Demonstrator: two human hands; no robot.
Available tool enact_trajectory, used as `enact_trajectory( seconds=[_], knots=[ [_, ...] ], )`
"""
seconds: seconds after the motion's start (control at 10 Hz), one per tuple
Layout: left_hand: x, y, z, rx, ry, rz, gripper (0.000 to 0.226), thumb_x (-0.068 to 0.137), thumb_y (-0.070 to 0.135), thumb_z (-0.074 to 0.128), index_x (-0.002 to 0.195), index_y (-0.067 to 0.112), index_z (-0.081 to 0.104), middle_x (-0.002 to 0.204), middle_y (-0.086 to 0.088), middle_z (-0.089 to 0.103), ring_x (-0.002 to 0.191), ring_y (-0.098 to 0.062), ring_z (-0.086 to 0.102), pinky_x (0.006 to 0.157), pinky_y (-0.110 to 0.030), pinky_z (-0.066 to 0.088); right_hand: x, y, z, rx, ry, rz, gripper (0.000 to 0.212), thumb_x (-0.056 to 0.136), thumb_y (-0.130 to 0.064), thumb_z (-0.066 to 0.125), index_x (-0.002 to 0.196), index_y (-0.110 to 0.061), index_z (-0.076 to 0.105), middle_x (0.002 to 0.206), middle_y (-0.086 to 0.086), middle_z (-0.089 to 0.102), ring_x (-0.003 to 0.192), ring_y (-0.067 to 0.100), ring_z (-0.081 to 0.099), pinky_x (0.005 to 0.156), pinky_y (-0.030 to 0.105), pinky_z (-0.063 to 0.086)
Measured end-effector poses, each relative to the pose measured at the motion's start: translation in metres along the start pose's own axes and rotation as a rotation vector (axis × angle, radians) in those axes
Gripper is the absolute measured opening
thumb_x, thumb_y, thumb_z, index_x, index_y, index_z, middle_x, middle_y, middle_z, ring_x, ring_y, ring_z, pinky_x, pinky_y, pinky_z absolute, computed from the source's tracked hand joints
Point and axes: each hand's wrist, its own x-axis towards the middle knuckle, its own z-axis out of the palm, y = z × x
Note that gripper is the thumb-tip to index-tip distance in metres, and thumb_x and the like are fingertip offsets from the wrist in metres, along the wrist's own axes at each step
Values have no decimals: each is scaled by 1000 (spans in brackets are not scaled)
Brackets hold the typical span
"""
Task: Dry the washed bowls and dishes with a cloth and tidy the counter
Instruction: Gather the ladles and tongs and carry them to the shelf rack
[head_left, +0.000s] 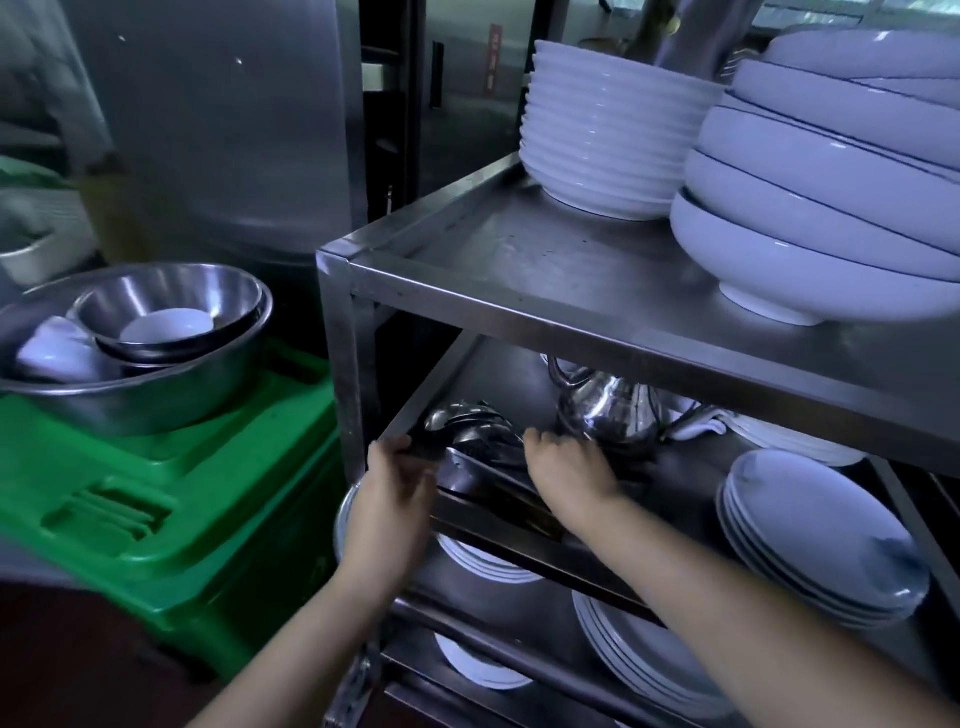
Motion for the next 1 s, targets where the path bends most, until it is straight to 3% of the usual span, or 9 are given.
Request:
enact_trajectory(
  seconds=[0.1, 0.3, 0.4, 0.5, 0.6, 0.7, 0.8, 1.0],
  knots=[
    [-1, -4, -2, 23, 10, -12, 32, 86, 7, 56, 116, 12, 43, 92, 1, 68, 87, -21, 63, 80, -43, 50, 3, -4, 10, -11, 25, -19, 31, 39, -14, 86, 55, -15, 60, 45, -1, 56, 36, 11, 55, 33, 16, 36],
    [-2, -4, 5, 59, 9, -27, 32, 86, 5, 55, 115, 12, 44, 90, 7, 67, 85, -16, 63, 77, -39, 50, 8, -7, 22, 65, 34, -82, 36, 38, -23, 92, 57, -17, 62, 50, -3, 58, 40, 11, 58, 33, 16, 36],
    [-2, -6, 8, 68, 14, -23, 31, 86, 5, 55, 114, 13, 45, 88, 14, 65, 83, -8, 61, 74, -33, 48, 11, -4, 25, 176, -25, -91, 20, 64, -22, 84, 73, -15, 68, 70, 2, 67, 59, 20, 67, 44, 22, 45],
    [-3, -8, 10, 78, 30, -19, 29, 87, 7, 55, 114, 14, 46, 89, 11, 65, 82, -11, 61, 71, -30, 45, 11, -1, 33, 334, -55, -82, 18, 90, -23, 61, 94, -6, 67, 95, 13, 65, 88, 31, 65, 61, 31, 43],
    [-7, -7, 12, 139, 47, 11, 24, 87, 8, 54, 109, 16, 49, 90, 6, 67, 82, -16, 61, 69, -26, 41, 3, 3, 38, 405, -71, -74, 25, 96, -26, 50, 101, -5, 63, 102, 14, 60, 100, 31, 57, 66, 33, 37],
    [-11, -4, 15, 255, -12, 110, 17, 85, 7, 54, 95, 21, 57, 92, 3, 66, 86, -20, 61, 74, -32, 46, -10, 12, 30, 419, 36, -58, 16, 90, -19, 63, 92, -5, 69, 87, 12, 63, 86, 30, 62, 61, 33, 45],
    [-15, 3, 20, 375, -43, 207, 15, 86, 11, 56, 93, 22, 63, 96, 4, 64, 85, -20, 61, 70, -33, 48, -29, 20, 18, 446, 205, 8, 12, 71, -13, 82, 68, -10, 70, 65, 6, 61, 60, 28, 63, 46, 25, 44],
    [-23, 22, 42, 509, -117, 381, 16, 87, 19, 57, 100, 19, 66, 98, 1, 64, 91, -25, 60, 68, -36, 49, -79, 29, 2, 412, 192, 89, 14, 69, -21, 83, 65, -17, 70, 65, 0, 62, 63, 23, 64, 44, 26, 47]
  ],
)
